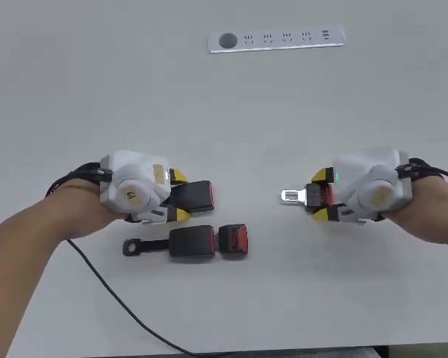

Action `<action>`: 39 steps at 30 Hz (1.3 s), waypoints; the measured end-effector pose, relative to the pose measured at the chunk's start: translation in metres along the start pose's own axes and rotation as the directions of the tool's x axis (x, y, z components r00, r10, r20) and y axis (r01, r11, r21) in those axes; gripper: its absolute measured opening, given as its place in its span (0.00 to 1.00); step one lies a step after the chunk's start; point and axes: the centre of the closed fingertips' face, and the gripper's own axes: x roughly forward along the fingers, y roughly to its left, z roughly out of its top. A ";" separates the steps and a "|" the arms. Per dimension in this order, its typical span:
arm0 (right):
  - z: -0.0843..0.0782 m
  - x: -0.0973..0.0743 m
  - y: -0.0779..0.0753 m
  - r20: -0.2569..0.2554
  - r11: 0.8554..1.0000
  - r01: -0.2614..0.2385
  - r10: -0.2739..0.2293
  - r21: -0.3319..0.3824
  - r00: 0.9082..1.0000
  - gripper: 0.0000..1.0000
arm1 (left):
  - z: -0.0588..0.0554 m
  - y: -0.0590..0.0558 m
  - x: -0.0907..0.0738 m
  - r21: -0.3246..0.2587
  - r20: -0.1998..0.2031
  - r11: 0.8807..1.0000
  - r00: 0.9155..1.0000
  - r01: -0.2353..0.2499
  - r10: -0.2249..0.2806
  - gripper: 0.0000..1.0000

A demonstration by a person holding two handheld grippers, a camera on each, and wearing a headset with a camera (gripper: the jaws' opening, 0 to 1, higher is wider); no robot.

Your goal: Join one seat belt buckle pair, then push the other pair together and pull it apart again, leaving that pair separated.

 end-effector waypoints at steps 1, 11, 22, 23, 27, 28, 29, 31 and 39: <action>0.001 -0.001 0.000 0.002 1.000 0.003 -0.003 0.002 1.000 0.34 | 0.000 0.000 -0.001 0.005 -0.005 1.000 1.000 -0.004 0.004 0.40; 0.020 -0.028 0.001 0.074 0.994 0.060 -0.066 0.087 0.995 0.36 | 0.021 0.005 -0.033 -0.068 0.076 0.993 0.992 -0.100 0.105 0.48; 0.021 -0.051 0.025 0.155 0.952 0.129 -0.177 0.279 0.972 0.45 | -0.006 -0.033 -0.070 -0.247 0.080 0.944 0.966 -0.220 0.246 0.63; 0.020 -0.052 0.029 0.162 0.944 0.126 -0.182 0.306 0.970 0.47 | -0.010 -0.036 -0.072 -0.274 0.071 0.934 0.963 -0.230 0.258 0.64; 0.017 -0.053 0.046 0.166 0.931 0.129 -0.194 0.340 0.967 0.51 | -0.021 -0.050 -0.084 -0.358 0.075 0.901 0.955 -0.244 0.288 0.71; 0.016 -0.054 0.049 0.165 0.925 0.137 -0.206 0.354 0.965 0.51 | -0.024 -0.053 -0.088 -0.370 0.070 0.894 0.952 -0.253 0.298 0.71; 0.016 -0.054 0.053 0.165 0.924 0.138 -0.208 0.357 0.964 0.51 | -0.024 -0.056 -0.092 -0.375 0.069 0.890 0.949 -0.261 0.307 0.73; 0.014 -0.054 0.057 0.154 0.913 0.147 -0.220 0.380 0.963 0.54 | -0.027 -0.058 -0.100 -0.400 0.063 0.871 0.939 -0.287 0.339 0.76; 0.024 -0.071 0.069 0.191 0.864 0.173 -0.292 0.472 0.937 0.70 | -0.037 -0.071 -0.128 -0.468 0.035 0.800 0.897 -0.375 0.440 0.89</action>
